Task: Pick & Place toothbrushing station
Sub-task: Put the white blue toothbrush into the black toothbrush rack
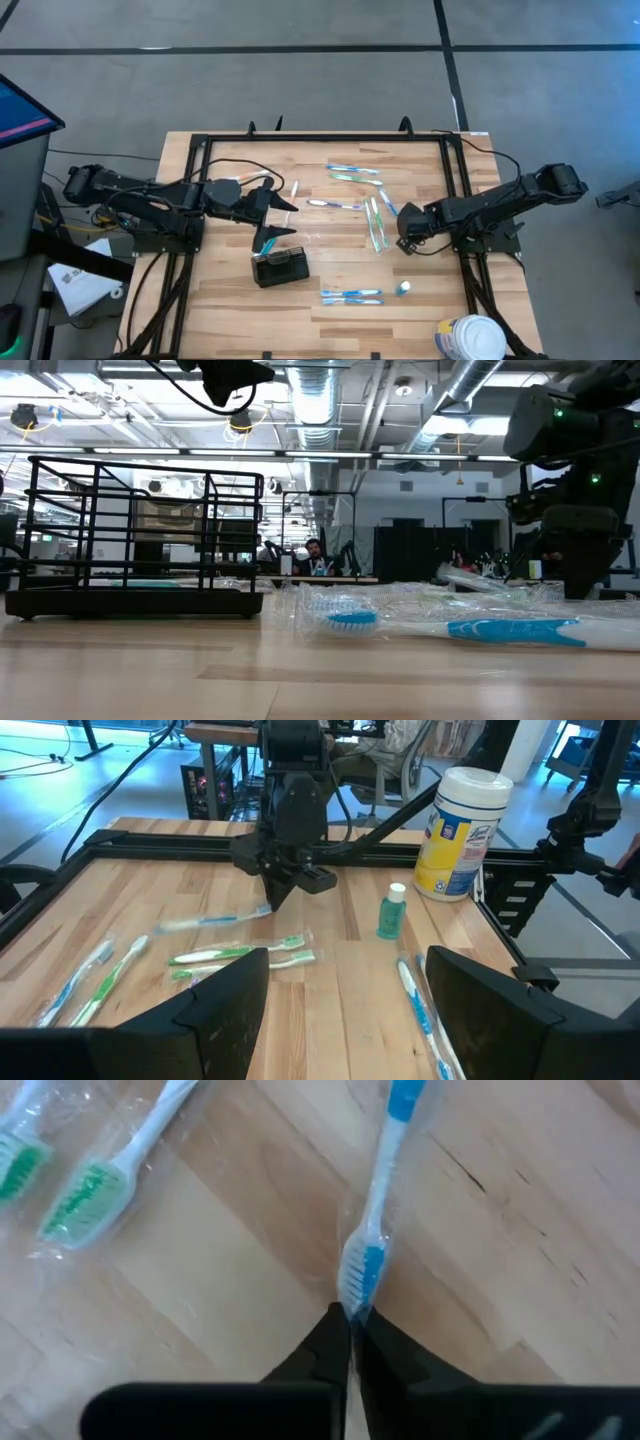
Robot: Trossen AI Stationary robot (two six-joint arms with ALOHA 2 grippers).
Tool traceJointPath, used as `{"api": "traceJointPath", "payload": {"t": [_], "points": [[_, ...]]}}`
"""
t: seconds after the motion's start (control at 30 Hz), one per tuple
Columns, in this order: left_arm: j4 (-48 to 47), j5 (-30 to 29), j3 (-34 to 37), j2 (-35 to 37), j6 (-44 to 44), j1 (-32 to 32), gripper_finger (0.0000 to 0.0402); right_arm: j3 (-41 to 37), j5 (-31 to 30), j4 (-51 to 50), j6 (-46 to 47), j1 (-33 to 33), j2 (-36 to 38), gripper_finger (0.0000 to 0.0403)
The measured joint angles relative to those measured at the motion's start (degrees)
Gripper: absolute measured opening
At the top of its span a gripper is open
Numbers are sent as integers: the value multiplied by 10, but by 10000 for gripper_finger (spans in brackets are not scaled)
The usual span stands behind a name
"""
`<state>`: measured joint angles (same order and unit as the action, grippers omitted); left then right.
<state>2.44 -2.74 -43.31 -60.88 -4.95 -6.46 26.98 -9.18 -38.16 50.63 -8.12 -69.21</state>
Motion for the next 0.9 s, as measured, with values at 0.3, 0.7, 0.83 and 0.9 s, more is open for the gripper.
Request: {"api": "traceJointPath", "payload": {"t": [0.3,0.7,0.83,0.9], "points": [[0,0,0,0,0,0,264,55,5,-75,-17,0,-1,2],[0,-21,0,0,7,0,264,159,3,-101,-74,0,-1,1],[0,-38,0,0,30,0,264,193,2,-94,-91,0,-1,0],[0,-56,0,0,36,-2,264,207,2,-90,-92,0,-1,0]]}}
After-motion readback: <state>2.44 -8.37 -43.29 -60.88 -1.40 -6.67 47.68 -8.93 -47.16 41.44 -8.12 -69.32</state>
